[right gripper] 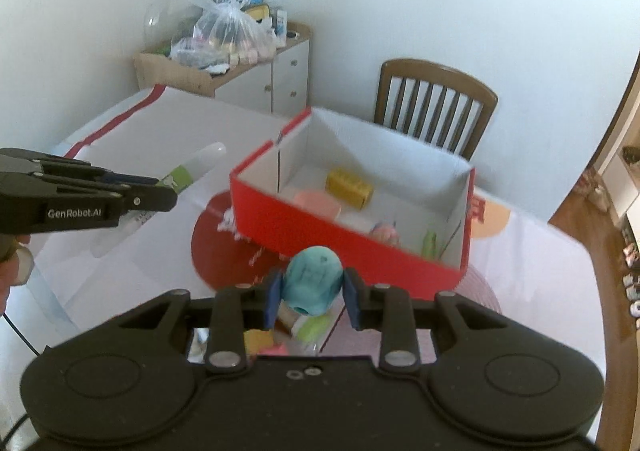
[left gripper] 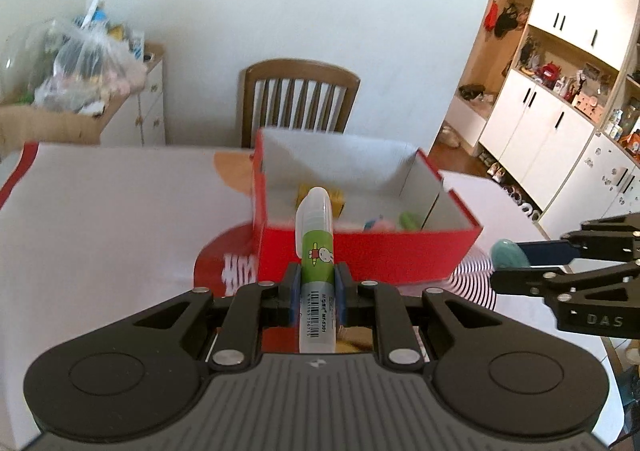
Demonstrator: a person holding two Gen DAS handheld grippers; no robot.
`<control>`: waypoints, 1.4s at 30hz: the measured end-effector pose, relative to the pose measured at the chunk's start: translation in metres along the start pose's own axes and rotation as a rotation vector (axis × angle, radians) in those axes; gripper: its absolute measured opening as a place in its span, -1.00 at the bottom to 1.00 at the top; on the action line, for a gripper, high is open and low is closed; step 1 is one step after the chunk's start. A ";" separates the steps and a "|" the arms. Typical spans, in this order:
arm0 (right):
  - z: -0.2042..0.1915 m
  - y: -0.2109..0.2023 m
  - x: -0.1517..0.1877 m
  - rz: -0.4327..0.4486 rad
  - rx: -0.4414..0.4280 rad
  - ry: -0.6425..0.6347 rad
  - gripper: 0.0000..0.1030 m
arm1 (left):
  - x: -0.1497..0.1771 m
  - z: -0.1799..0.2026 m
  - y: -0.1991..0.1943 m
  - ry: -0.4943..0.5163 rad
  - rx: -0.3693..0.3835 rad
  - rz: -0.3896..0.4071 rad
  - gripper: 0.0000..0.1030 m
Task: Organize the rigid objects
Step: 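Carry the glue stick and teal sharpener into the red box with both tools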
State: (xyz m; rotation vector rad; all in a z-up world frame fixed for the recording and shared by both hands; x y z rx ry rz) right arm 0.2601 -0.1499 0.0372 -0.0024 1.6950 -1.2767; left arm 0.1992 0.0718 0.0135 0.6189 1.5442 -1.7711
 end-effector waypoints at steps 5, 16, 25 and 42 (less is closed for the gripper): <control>0.011 0.013 -0.026 0.004 -0.001 0.007 -0.39 | -0.027 0.009 0.013 0.036 -0.007 0.015 -0.67; 0.037 0.060 -0.067 -0.016 0.002 -0.008 -0.40 | -0.071 0.015 0.073 0.043 -0.010 -0.040 -0.67; 0.066 0.126 -0.078 -0.086 0.006 0.020 -0.40 | -0.091 0.016 0.133 0.051 -0.056 -0.102 -0.67; 0.067 0.214 -0.063 -0.259 -0.068 0.028 -0.40 | -0.093 0.019 0.228 0.054 -0.108 -0.286 -0.67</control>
Point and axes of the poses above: each gripper's, at about its wrist camera, not at the fingertips, and y roughly the way its jaws point, z to its right, x to its underside, the point moved 1 cm from there along y, roughly the way its jaws point, and after that the axes turned 1 degree about -x, right-handed, at the moved point
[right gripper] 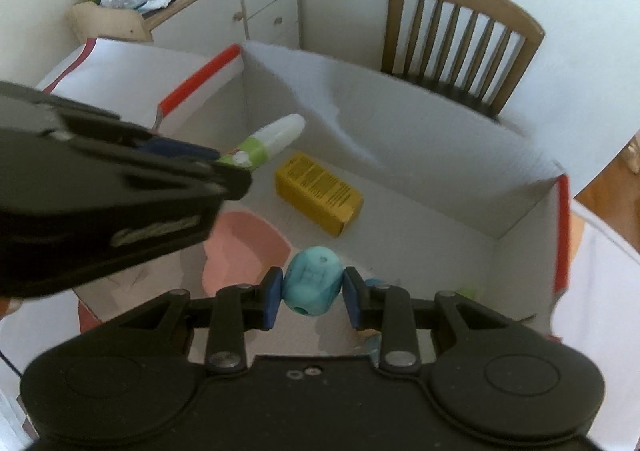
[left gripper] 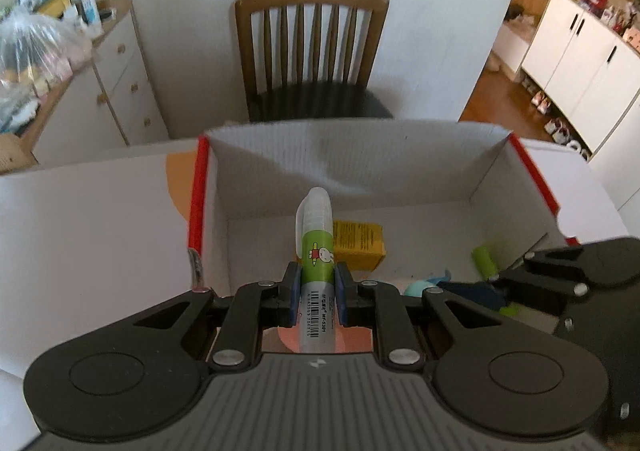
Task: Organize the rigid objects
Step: 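Carry the glue stick and teal sharpener into the red box with both tools, then open the right tool releasing the sharpener while the left tool lowers the glue stick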
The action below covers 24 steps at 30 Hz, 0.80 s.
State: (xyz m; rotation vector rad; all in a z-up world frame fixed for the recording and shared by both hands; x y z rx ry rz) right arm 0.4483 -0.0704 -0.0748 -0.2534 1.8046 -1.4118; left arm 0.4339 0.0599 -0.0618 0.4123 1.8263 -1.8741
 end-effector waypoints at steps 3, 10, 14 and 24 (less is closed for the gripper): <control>-0.003 0.007 0.000 -0.024 0.010 -0.012 -0.41 | -0.002 0.003 0.011 0.004 0.013 -0.028 -0.67; 0.005 0.022 0.004 -0.077 0.007 0.006 -0.41 | -0.002 0.007 0.034 0.029 -0.003 -0.099 -0.67; 0.006 0.022 0.002 -0.089 0.000 0.012 -0.40 | -0.004 0.007 0.046 0.023 -0.015 -0.141 -0.67; 0.006 0.026 0.000 -0.120 0.017 0.020 -0.32 | -0.004 0.008 0.053 0.025 -0.035 -0.175 -0.66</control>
Point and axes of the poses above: each gripper's, at about its wrist camera, not at the fingertips, and y roughly the way its jaws point, z to its right, x to its underside, the point moved 1 cm from there along y, roughly the way its jaws point, and after that the axes turned 1 degree about -x, right-handed, at the moved point
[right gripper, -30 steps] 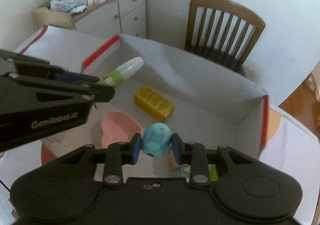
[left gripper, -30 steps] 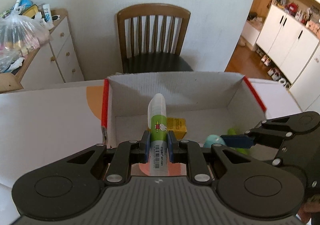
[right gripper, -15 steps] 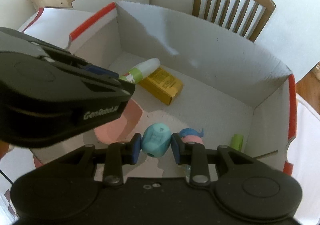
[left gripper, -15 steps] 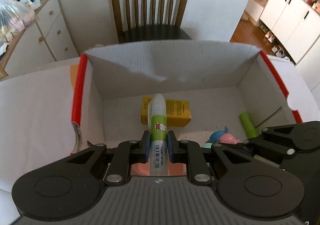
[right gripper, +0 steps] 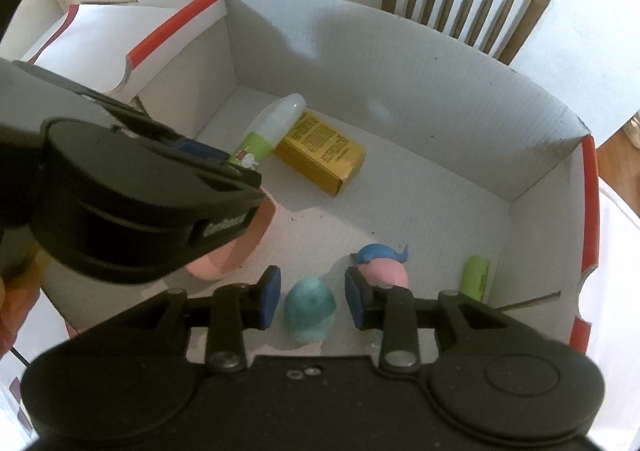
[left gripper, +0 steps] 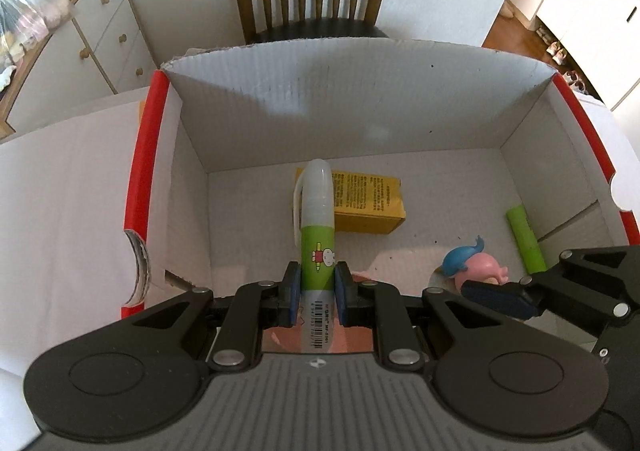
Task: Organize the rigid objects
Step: 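Open the right tool releasing the sharpener while the left tool lowers the glue stick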
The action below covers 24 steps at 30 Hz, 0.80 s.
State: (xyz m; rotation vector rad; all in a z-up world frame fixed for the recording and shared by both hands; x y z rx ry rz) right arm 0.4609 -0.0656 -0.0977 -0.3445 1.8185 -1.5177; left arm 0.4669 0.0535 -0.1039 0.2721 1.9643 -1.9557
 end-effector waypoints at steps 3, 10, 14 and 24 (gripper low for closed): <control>-0.001 -0.003 0.002 0.008 0.001 0.001 -0.18 | 0.000 0.002 -0.003 0.000 -0.006 0.011 -0.66; 0.000 -0.020 0.008 0.052 -0.013 0.022 0.12 | 0.009 0.000 -0.022 -0.011 0.000 0.056 -0.66; 0.000 -0.036 0.010 0.077 -0.013 0.029 0.19 | 0.014 -0.003 -0.037 -0.023 0.007 0.081 -0.66; -0.011 -0.089 0.019 0.161 -0.002 0.035 0.25 | 0.026 -0.008 -0.094 -0.026 0.043 0.163 -0.29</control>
Point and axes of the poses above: each gripper's, at about its wrist camera, not at the fingertips, and y roughly the way its jaws point, z to its right, x to its underside, the point moved 1 cm from there along y, roughly the way its jaws point, and after that the axes turned 1 degree about -x, right-handed, at the moved point
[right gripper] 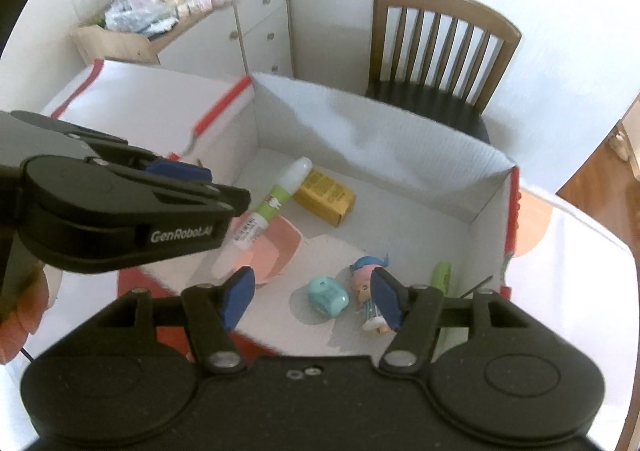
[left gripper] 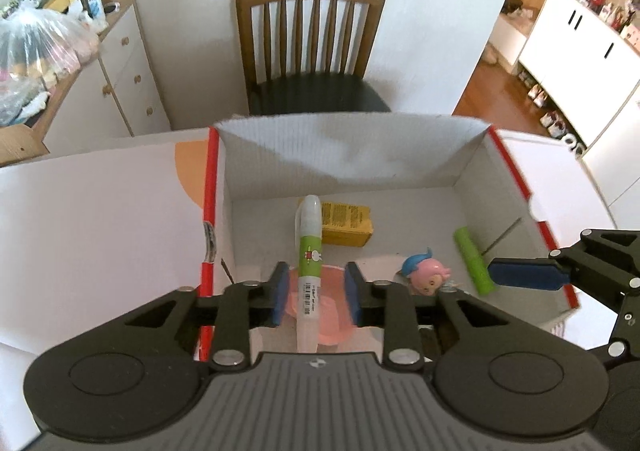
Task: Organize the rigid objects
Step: 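Open the right tool releasing the sharpener while the left tool lowers the glue stick, then open the left tool releasing the glue stick and withdraw both tools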
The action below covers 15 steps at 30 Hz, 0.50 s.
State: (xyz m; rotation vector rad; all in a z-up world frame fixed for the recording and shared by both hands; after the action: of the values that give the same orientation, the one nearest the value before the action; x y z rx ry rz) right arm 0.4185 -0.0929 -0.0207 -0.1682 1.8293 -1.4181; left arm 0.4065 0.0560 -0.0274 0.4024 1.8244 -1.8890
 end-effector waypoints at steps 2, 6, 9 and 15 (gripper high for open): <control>-0.004 -0.012 0.002 0.016 -0.005 0.001 0.33 | 0.002 -0.001 -0.015 0.000 -0.002 0.023 0.00; -0.012 -0.036 0.009 0.051 -0.018 -0.002 0.38 | 0.010 -0.005 -0.043 0.000 0.006 0.071 0.23; -0.019 -0.050 0.016 0.071 -0.028 -0.010 0.49 | 0.017 -0.009 -0.061 -0.004 0.019 0.090 0.23; -0.037 -0.079 0.035 0.110 -0.050 -0.031 0.65 | 0.041 -0.014 -0.094 0.007 0.044 0.129 0.43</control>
State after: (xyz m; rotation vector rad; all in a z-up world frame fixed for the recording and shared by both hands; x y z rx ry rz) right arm 0.3436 -0.1127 0.0314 -0.1122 1.8212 -1.2881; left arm 0.3208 0.0637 0.0295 0.5299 1.7206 -1.8445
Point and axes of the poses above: each gripper's, at about its wrist camera, not at the fingertips, and y roughly the way its jaws point, z to its right, x to its underside, the point moved 1 cm from there along y, roughly the way its jaws point, and after that the axes turned 1 degree about -x, right-handed, at the moved point
